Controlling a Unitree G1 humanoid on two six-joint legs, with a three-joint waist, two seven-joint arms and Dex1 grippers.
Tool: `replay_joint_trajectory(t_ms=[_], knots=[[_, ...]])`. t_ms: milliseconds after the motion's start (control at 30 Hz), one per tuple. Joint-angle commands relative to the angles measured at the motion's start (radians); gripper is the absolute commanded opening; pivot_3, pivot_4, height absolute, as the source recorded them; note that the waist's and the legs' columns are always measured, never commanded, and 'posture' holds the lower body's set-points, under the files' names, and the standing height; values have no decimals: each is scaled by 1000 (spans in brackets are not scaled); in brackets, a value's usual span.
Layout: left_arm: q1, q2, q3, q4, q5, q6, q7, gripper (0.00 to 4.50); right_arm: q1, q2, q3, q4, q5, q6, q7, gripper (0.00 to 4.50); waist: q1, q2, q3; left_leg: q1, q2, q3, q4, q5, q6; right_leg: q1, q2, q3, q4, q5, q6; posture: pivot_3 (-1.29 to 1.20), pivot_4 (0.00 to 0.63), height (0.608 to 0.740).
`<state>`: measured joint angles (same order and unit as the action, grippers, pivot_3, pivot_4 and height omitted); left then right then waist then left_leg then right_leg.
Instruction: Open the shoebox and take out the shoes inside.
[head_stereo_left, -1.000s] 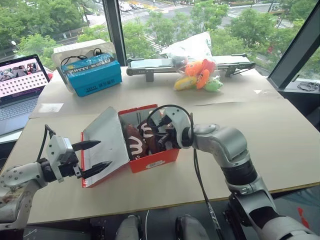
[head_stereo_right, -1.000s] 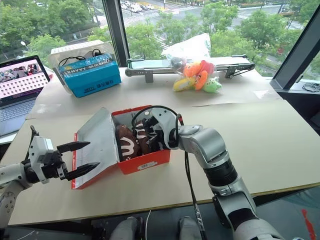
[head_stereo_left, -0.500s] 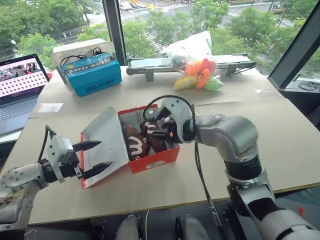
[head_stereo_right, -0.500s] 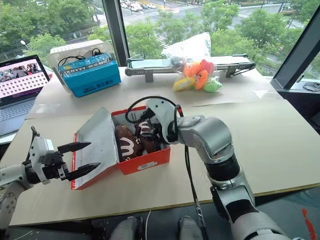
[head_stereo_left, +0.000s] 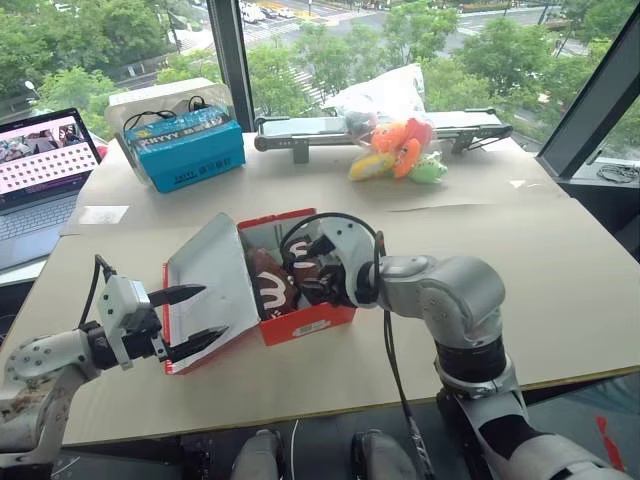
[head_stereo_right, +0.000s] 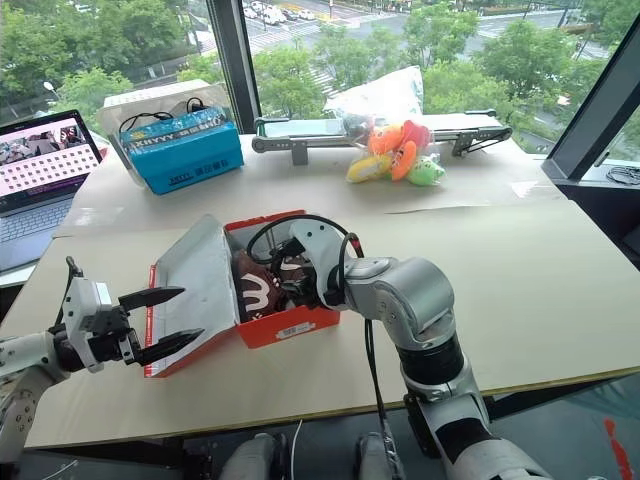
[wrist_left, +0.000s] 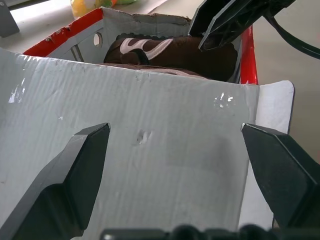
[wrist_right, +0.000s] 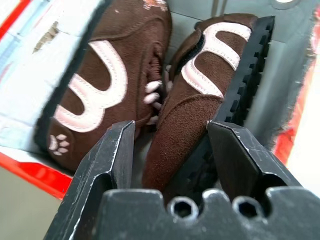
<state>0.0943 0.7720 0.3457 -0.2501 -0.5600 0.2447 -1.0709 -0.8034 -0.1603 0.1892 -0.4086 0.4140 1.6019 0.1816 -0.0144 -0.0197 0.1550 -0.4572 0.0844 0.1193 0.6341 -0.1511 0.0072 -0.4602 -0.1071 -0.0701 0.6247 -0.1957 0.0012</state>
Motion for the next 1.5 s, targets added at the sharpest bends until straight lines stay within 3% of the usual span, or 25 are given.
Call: replay_joint_trajectory(t_ms=[33, 733, 967, 1000, 1100, 1133, 1500], knots=[[3, -1, 18, -45, -22, 5, 10, 4500, 8, -19, 20, 15, -12, 13, -19, 2854, 0, 0, 0, 0, 0, 0, 0, 0, 0, 0, 0, 0, 0, 0, 0, 0, 150, 740], [9, -12, 18, -57, -21, 12, 31, 4500, -91, -99, -8, -13, 22, 13, -37, 2854, 1, 0, 0, -1, 0, -2, -1, 0, 0, -1, 0, 0, -1, 0, 0, 0, 150, 740], [4, -10, 16, -51, -19, 10, 28, 4500, -63, -107, 12, -21, 31, 13, -52, 2854, 1, 0, 0, -1, 0, -2, -1, 0, 0, -1, 0, 0, -2, 0, 0, 0, 150, 740], [5, -10, 16, -51, -19, 10, 28, 4500, -61, -107, 9, -23, 32, 13, -56, 3365, 1, 0, 0, -1, 0, -2, -1, 0, 0, -1, 0, 0, -2, 0, 0, 0, 150, 740], [7, -10, 17, -53, -20, 10, 28, 4500, -56, -102, -4, -30, 44, 13, -62, 4329, 1, 0, 0, -1, 0, -2, -1, 0, 0, -1, 0, 0, -3, 0, 0, 0, 150, 740], [8, -10, 17, -53, -20, 11, 28, 4500, -55, -100, -6, -31, 46, 13, -64, 4469, 1, 0, 0, -1, 0, -2, -1, 0, 0, -1, 0, 0, -3, 0, 0, 0, 150, 740], [6, -10, 14, -52, -15, 13, 34, 4500, 0, -4, 45, 17, 17, 11, -82, 4469, -1, 0, 0, -1, 0, -2, -2, 0, 0, -1, 0, 0, -3, 0, 0, 0, 150, 740]])
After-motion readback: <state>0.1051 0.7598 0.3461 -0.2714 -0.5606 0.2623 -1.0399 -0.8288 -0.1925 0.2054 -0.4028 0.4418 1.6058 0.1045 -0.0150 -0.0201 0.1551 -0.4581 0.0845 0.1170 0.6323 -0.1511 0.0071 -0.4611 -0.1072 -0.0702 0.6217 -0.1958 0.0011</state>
